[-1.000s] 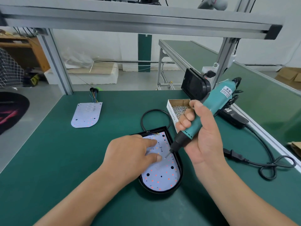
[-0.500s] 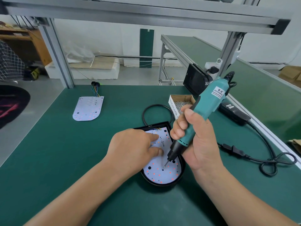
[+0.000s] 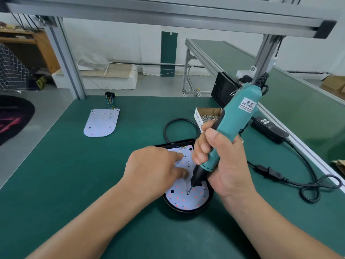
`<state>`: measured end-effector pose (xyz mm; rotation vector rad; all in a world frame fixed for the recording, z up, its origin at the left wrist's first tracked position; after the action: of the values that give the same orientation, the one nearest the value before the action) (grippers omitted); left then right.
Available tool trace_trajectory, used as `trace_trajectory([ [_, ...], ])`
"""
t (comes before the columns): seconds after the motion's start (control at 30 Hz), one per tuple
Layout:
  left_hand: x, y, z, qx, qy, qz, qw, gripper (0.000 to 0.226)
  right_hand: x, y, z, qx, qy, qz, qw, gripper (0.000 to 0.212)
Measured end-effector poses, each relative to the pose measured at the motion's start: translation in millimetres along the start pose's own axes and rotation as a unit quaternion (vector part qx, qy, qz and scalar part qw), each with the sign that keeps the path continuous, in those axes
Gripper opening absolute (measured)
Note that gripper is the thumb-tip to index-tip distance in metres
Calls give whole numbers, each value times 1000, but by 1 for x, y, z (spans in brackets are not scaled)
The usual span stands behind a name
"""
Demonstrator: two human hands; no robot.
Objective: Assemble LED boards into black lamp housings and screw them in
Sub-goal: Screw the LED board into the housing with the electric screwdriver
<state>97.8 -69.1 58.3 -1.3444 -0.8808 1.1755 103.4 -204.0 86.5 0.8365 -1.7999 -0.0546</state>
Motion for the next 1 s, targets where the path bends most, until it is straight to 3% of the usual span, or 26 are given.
trace_trajectory([
  [0.3, -3, -2, 1, -21, 7, -31, 999, 42, 2, 29, 2, 122, 6, 30, 992, 18],
  [0.43, -6, -6, 1, -54, 26, -42, 997, 21, -1, 38, 3, 158, 26, 44, 986, 14],
  [0.57, -13, -24, 8, -162, 48, -65, 984, 50, -6, 43, 2, 181, 41, 52, 981, 13],
  [0.63, -16, -22, 8, -177, 58, -86, 979, 61, -8, 45, 2, 196, 44, 47, 979, 13],
  [0.7, -13, -20, 5, -153, 45, -91, 983, 60, -8, 44, 1, 202, 47, 41, 977, 14],
  [0.8, -11, -4, -2, -68, 27, -79, 994, 28, -4, 38, 0, 196, 35, 34, 979, 30],
  [0.93, -4, 1, -4, -33, -4, -71, 997, 47, 7, 30, -1, 170, 1, 60, 984, 39],
  [1.0, -5, 0, -4, -26, -11, -75, 997, 45, 13, 31, 0, 180, -26, 72, 981, 37],
])
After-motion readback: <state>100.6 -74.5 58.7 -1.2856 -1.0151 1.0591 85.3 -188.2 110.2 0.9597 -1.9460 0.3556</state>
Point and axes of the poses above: each hand's wrist, its own z-axis away from the middle knuckle, its own y-axis out of the palm, x = y × z, the point moved 9 cm from there along -z, towards the middle knuckle, and after that the axes turned 13 degrees about x, right-handed, at the moved point
